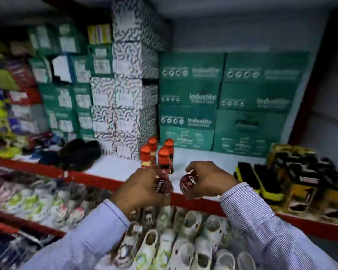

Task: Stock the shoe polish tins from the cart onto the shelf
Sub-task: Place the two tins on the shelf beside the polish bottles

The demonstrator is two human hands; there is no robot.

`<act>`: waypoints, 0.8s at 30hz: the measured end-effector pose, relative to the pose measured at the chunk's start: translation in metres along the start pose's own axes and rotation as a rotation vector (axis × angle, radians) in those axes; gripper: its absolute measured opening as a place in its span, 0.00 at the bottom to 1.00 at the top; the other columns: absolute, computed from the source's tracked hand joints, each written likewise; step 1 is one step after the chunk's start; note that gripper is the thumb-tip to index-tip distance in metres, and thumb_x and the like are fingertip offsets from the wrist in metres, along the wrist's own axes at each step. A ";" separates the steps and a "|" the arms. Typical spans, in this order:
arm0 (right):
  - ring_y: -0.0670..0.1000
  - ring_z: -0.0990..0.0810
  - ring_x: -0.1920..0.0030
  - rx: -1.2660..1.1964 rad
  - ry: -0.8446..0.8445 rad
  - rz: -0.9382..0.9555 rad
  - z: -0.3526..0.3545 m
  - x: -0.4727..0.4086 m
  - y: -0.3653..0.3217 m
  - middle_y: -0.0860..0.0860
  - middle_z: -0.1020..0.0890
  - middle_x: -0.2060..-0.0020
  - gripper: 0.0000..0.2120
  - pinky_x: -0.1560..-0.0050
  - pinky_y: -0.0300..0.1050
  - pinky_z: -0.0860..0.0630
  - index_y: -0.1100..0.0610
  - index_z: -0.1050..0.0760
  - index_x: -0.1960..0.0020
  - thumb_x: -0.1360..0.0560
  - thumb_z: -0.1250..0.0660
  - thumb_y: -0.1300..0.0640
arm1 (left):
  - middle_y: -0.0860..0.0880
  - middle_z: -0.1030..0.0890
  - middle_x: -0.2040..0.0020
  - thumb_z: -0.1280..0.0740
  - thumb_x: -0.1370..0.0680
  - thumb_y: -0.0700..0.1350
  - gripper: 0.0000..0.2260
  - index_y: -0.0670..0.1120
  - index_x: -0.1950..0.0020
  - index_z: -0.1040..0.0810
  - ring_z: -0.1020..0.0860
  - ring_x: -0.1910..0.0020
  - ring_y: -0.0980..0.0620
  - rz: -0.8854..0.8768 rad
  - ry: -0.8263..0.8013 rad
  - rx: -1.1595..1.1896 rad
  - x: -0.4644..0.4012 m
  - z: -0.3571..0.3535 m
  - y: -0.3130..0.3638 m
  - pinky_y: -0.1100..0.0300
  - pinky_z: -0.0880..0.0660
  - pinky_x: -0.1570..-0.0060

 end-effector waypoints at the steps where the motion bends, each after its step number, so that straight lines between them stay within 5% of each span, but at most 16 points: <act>1: 0.54 0.22 0.39 0.006 0.012 -0.047 0.006 -0.006 0.012 0.54 0.22 0.36 0.39 0.42 0.42 0.25 0.53 0.29 0.31 0.39 0.21 0.49 | 0.53 0.15 0.61 0.24 0.44 0.58 0.22 0.50 0.55 0.20 0.17 0.60 0.57 -0.019 0.006 0.008 -0.016 -0.006 0.008 0.58 0.18 0.56; 5: 0.57 0.23 0.36 0.000 0.036 -0.200 0.018 -0.032 0.059 0.57 0.25 0.33 0.41 0.40 0.47 0.23 0.57 0.31 0.29 0.39 0.20 0.53 | 0.44 0.15 0.53 0.25 0.45 0.57 0.30 0.43 0.48 0.21 0.17 0.52 0.44 -0.076 -0.016 -0.060 -0.080 -0.034 0.041 0.47 0.19 0.52; 12: 0.60 0.24 0.35 0.021 0.026 -0.286 -0.005 -0.080 0.110 0.59 0.25 0.34 0.38 0.38 0.49 0.24 0.59 0.31 0.31 0.37 0.20 0.52 | 0.41 0.20 0.41 0.21 0.37 0.53 0.29 0.43 0.41 0.25 0.21 0.44 0.41 -0.004 -0.083 -0.099 -0.158 -0.076 0.042 0.54 0.24 0.52; 18: 0.61 0.24 0.36 -0.015 0.056 -0.330 -0.029 -0.111 0.133 0.59 0.25 0.35 0.26 0.38 0.49 0.25 0.58 0.31 0.33 0.27 0.30 0.50 | 0.40 0.21 0.40 0.23 0.34 0.53 0.27 0.42 0.40 0.26 0.21 0.41 0.40 0.017 -0.126 -0.143 -0.190 -0.104 0.029 0.51 0.22 0.45; 24: 0.61 0.26 0.33 -0.005 0.019 -0.335 -0.034 -0.113 0.137 0.59 0.25 0.33 0.33 0.36 0.51 0.26 0.58 0.34 0.29 0.30 0.30 0.48 | 0.38 0.20 0.41 0.26 0.30 0.53 0.23 0.41 0.43 0.25 0.21 0.40 0.37 0.018 -0.138 -0.193 -0.191 -0.112 0.024 0.51 0.23 0.44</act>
Point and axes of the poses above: each hand's wrist, its own x-axis away from the middle knuckle, its own z-axis out of the back of the hand, y = z × x, the point moved 2 cm from there along -x, towards the middle knuckle
